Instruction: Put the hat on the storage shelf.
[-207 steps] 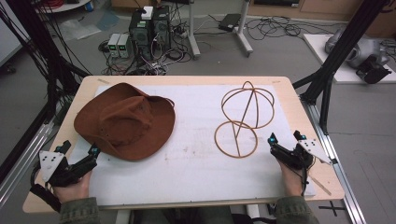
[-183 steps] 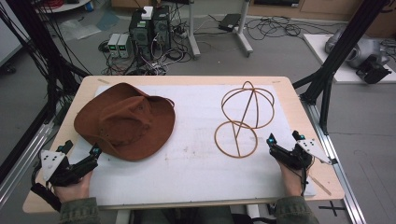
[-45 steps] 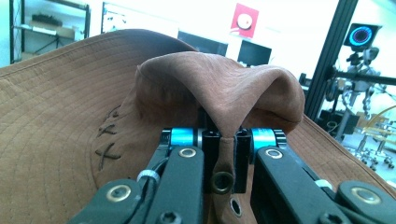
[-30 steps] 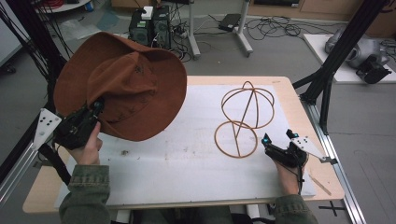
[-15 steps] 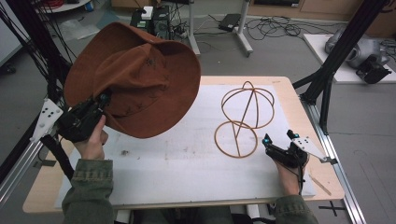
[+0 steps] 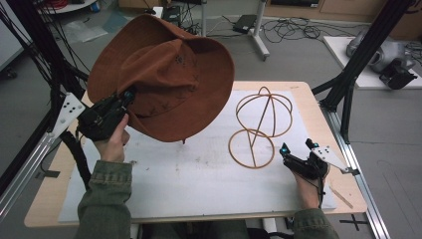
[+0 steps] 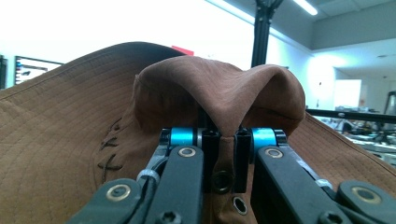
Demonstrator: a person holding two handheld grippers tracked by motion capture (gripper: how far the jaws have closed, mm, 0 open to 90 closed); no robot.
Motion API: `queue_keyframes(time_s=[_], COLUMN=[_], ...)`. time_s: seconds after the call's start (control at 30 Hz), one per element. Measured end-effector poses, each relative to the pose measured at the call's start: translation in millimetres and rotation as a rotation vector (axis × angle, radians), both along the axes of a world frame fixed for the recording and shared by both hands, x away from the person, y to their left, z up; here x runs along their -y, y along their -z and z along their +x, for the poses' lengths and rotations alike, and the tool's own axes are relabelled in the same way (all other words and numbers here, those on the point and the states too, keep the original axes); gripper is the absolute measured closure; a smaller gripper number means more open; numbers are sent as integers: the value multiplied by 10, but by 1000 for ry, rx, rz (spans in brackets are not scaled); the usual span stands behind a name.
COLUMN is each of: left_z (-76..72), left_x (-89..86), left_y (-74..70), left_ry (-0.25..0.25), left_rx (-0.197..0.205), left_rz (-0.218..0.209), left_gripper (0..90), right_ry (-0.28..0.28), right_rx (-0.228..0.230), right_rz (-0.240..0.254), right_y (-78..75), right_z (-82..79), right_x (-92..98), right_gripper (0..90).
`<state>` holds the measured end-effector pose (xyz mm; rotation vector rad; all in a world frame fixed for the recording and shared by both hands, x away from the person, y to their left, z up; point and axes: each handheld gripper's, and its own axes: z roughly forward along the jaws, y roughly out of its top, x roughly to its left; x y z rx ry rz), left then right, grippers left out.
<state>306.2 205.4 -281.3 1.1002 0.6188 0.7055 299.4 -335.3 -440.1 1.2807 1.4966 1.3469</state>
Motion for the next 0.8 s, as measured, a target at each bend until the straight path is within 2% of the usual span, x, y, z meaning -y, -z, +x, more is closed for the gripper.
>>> queue_keyframes(time_s=[0.1,0.3,0.37,0.43,0.57,0.77,0.8], left_z=[28,129,183,200,292,373,404], left_x=[64,312,449,491,710,898,976], left_y=[-17,-40,-54,-59,-95,-115,-118], left_ry=[15,64,99,109,159,210,230], left_rx=[2,2,7,9,16,20,19], left_rz=[8,26,26,32,39,48,51], left_gripper=[869,869,868,869,868,868,868], right_ry=[2,1,-4,-6,-8,-6,-6], right_rx=[-5,-2,-5,-2,-7,-3,1], right_rz=[7,11,10,7,11,14,17], right_y=[0,2,6,7,4,4,3], right_z=[-2,1,2,5,-1,-12,-16], right_x=[2,14,12,8,9,19,22], right_gripper=[66,66,66,66,66,66,66])
